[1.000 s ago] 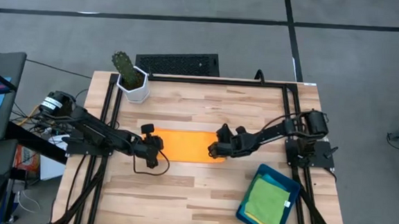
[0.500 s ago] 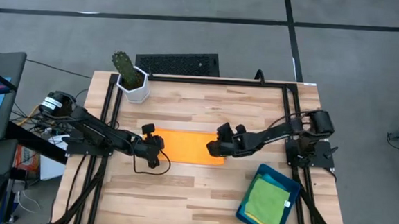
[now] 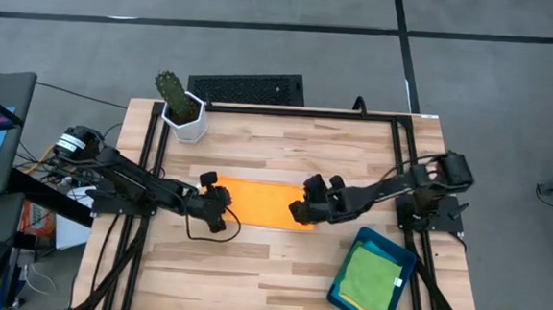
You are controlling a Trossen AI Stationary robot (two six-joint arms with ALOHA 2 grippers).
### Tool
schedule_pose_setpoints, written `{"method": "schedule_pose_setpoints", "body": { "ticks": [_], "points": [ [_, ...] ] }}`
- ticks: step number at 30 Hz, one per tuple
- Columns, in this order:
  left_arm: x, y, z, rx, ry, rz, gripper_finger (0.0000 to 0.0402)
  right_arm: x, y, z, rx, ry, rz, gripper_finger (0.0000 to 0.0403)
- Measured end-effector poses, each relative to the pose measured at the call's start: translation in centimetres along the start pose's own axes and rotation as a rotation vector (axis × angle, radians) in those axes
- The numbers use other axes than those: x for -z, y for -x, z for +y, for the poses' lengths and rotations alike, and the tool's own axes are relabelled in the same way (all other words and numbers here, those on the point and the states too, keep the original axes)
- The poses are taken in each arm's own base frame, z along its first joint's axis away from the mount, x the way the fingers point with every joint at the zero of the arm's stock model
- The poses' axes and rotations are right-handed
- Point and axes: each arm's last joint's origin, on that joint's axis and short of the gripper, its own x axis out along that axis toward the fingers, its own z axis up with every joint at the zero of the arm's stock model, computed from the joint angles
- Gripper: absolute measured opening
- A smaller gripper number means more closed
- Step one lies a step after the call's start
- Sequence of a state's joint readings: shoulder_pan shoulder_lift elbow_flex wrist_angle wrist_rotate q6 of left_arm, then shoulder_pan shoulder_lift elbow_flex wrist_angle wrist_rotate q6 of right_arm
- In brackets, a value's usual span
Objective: Fold microfiber towels
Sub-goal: Fold the orange microfiber towel
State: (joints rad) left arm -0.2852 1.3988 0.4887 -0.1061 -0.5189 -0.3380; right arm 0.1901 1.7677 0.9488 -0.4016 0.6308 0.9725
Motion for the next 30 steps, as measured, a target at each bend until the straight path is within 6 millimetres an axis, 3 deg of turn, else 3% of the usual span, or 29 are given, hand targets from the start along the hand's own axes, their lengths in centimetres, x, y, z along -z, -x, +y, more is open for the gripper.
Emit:
{"method": "schedule_pose_setpoints", "body": {
  "ticks": [3, 7, 11, 17, 22, 30],
  "points": [
    [-1.9, 0.8, -0.4, 0.026, 0.034, -0.057, 0.0045, 0.1, 2.4, 0.6, -0.051, 0.014, -0.061, 0.0018],
    [-4.3, 1.9, -1.1, 0.079, 0.054, -0.146, 0.0045, 1.8, 4.0, 1.8, -0.137, 0.052, -0.047, 0.0017],
    [-5.2, 2.5, -2.3, 0.242, 0.085, -0.262, 0.0045, 4.8, 3.9, 3.5, -0.204, 0.080, 0.016, 0.0019],
    [-5.7, 3.3, -3.4, 0.323, 0.141, -0.449, 0.0045, 7.5, 3.1, 3.7, -0.162, 0.103, 0.102, 0.0013],
    [-5.3, 1.5, -4.5, 0.329, 0.185, -0.486, 0.0045, 7.6, 2.8, 3.9, -0.164, 0.091, 0.121, 0.0019],
    [-5.7, -3.7, -8.3, 0.350, 0.255, -0.517, 0.0045, 7.4, 3.3, 3.7, -0.177, 0.084, 0.125, 0.0014]
  ]
}}
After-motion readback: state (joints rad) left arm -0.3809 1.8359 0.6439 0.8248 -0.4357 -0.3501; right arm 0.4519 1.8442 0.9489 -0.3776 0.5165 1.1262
